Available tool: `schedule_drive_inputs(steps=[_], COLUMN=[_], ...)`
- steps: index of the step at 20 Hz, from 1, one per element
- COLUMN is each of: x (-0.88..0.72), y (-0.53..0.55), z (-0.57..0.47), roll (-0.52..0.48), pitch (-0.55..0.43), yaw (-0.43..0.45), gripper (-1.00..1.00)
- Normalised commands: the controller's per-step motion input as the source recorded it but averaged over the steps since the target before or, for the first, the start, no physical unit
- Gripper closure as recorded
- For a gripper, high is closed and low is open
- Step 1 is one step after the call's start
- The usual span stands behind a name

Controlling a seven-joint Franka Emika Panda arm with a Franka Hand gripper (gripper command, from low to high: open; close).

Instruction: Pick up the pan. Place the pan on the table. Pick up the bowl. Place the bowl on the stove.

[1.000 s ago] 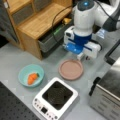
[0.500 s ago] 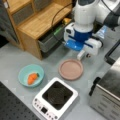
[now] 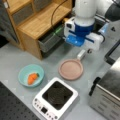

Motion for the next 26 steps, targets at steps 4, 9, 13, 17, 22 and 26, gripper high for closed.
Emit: schedule_drive_inputs(steps=[4, 9, 13, 17, 22, 26], x=[0.29, 0.38, 0.46, 0.54, 0.61, 0.66], y=[-0.08, -0.13, -0.18, -0.24, -0.28, -0.29], z=[0.44, 0.37, 0.28, 0.33, 0.46, 0.52], roll=[-0.028, -0.028, -0.023, -0.025, -0.015, -0.005], pitch=[0.240, 0.239, 0.234, 0.288, 0.390, 0.417], yaw=[-0.009, 0.001, 0.008, 0.018, 0.044, 0.088], gripper=[-1.00, -1.00, -1.00, -1.00, -1.00, -1.00])
